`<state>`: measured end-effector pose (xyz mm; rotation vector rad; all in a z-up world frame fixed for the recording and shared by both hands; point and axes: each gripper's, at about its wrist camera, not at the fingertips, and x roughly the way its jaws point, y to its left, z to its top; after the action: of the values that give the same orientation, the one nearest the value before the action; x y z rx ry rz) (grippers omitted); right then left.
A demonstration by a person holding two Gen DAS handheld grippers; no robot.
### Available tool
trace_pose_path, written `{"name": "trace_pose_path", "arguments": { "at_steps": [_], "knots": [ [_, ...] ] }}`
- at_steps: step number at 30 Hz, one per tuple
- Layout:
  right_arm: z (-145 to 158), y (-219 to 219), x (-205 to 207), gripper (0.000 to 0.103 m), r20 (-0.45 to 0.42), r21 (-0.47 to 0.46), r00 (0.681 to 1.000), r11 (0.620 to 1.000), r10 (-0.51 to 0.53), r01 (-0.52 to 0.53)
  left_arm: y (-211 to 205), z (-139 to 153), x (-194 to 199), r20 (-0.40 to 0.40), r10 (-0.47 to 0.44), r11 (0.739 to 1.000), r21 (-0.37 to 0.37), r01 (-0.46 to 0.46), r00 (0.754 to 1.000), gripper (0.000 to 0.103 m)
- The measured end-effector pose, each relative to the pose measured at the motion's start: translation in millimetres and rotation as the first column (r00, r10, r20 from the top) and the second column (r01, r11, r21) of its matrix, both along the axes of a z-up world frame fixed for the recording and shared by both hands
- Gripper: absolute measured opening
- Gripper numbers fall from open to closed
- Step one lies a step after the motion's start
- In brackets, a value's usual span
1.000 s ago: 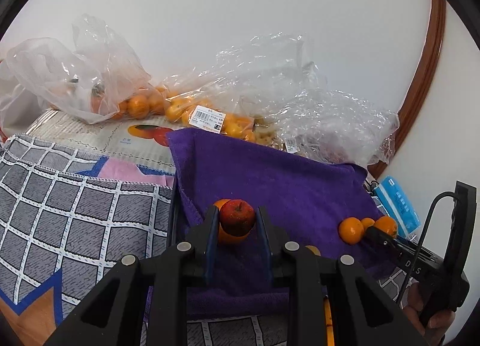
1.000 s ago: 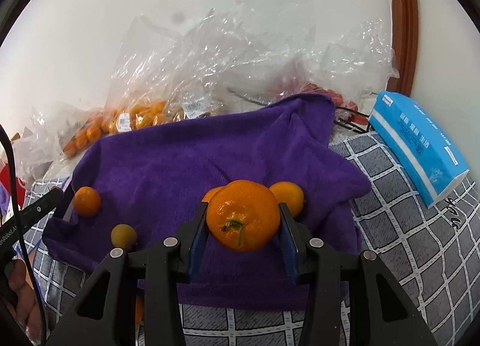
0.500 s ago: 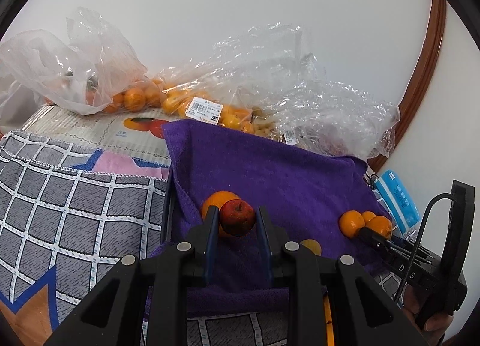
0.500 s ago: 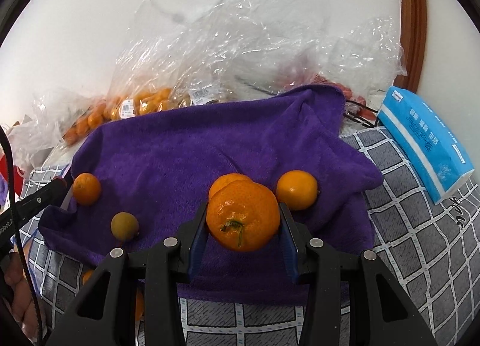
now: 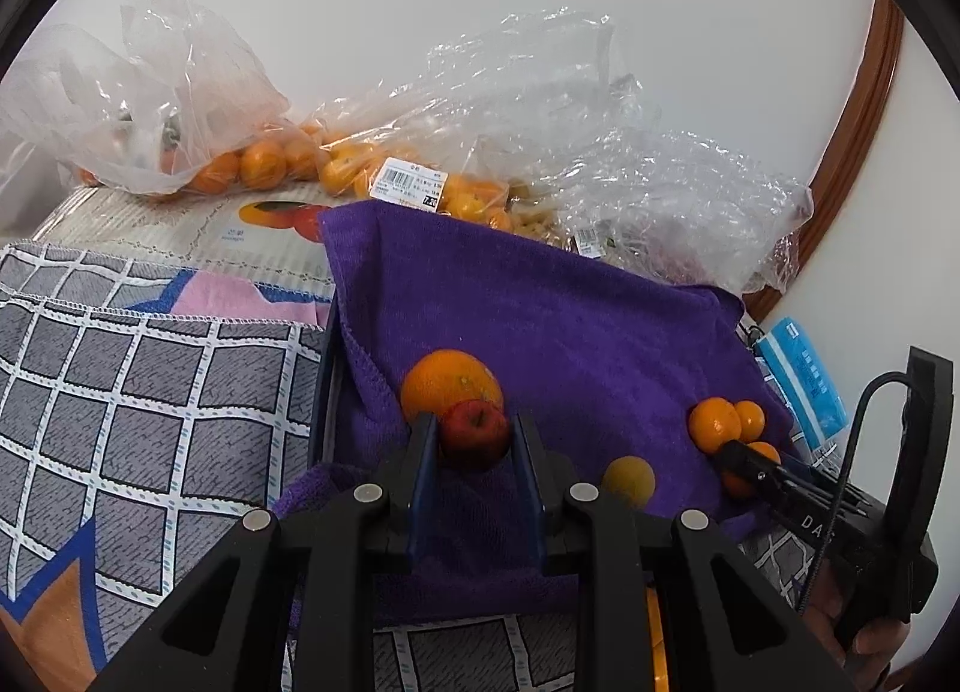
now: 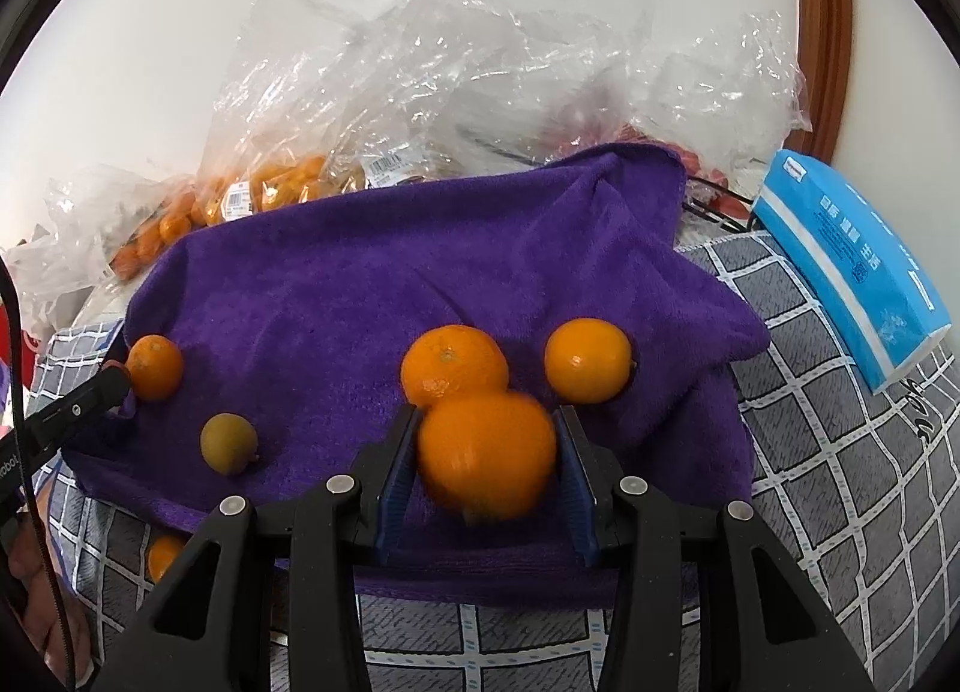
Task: Organize fruits
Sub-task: 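Open the right tool to drop the mandarin while the left tool releases the red fruit onto the towel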
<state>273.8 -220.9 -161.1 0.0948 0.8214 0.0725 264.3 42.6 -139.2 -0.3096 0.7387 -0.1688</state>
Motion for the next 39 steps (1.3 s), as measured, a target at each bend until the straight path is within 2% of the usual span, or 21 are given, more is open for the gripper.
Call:
{"name": "trace_pose_path", "arguments": {
  "at_steps": [11,23,28,33,39],
  "knots": [
    [6.8,1.0,-6.6,0.044,0.048,0.008,0.999,1.0,0.005,-0.005,-0.6,-0.1,-0.9,-0.002,-0.008,1.0,0.003,0.008,1.0,0.024],
    [8.6,-2.9,-7.8,0.049,0.068,0.026,0.998,1.0,-0.015,0.013,-1.1,1.1,-1.7,0.003,-0.015,1.0,-0.006,0.015,1.0,0.024],
    [8.5,-2.8,-8.0,0.049,0.069,0.026,0.997,1.0,-0.017,0.016,-2.4,4.0,-5.6,0.022,-0.022,1.0,-0.01,0.022,1.0,0.027],
    [9.8,-1.4,-9.6,0.05,0.081,0.018,0.997,1.0,-0.02,0.018,-3.3,9.8,-11.0,0.061,-0.022,1.0,-0.012,0.023,0.998,0.038],
    [14.4,0.3,-14.9,0.051,0.107,0.012,0.994,0.999,-0.03,0.029,-8.0,14.0,-15.8,0.092,-0.017,1.0,0.021,0.015,0.996,0.039]
  ]
}}
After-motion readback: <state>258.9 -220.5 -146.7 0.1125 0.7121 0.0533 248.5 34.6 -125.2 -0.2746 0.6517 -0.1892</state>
